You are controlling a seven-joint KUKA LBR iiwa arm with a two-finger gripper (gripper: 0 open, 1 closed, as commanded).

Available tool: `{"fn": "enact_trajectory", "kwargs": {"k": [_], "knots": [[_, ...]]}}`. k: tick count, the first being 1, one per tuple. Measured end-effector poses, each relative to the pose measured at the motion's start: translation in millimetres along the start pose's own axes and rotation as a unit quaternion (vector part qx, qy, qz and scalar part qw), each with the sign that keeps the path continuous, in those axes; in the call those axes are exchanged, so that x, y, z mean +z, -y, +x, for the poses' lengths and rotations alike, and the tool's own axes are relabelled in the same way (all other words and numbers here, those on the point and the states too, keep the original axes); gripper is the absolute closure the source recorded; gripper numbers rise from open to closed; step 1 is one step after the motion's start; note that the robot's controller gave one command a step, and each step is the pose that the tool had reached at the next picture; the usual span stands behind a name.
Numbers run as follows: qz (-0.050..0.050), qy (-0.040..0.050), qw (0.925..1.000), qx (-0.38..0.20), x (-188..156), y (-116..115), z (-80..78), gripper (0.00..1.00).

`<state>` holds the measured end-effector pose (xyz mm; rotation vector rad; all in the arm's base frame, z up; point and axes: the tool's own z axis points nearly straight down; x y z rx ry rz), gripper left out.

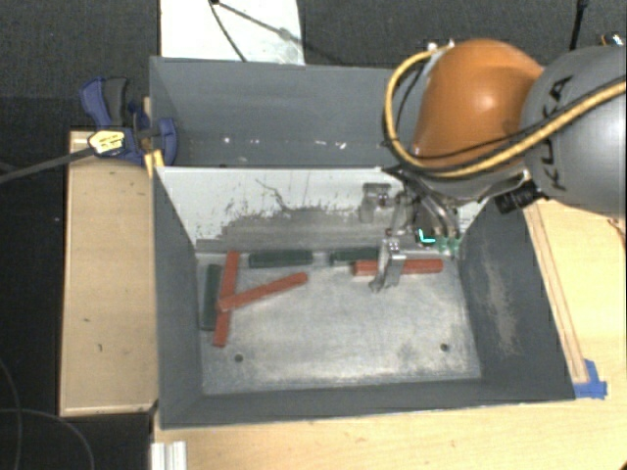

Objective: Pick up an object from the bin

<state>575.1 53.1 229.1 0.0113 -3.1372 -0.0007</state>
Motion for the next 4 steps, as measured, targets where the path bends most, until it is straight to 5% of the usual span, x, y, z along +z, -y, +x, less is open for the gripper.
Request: {"fn": "enact_trajectory", "kwargs": {"k": [1, 2, 3, 4], "knots": [[0.000, -0.0008, 0.9989, -0.047, 132, -71, 20.0, 0.00], [-0.002, 0.0039, 0.9996, -0.027, 160, -130, -6.3, 0.00], [-0.001, 0.0038, 0.9997, -0.024, 159, -126, -6.6, 1.00], [-0.002, 0.0068, 0.9995, -0.032, 19, -125, 35.2, 1.00]]}}
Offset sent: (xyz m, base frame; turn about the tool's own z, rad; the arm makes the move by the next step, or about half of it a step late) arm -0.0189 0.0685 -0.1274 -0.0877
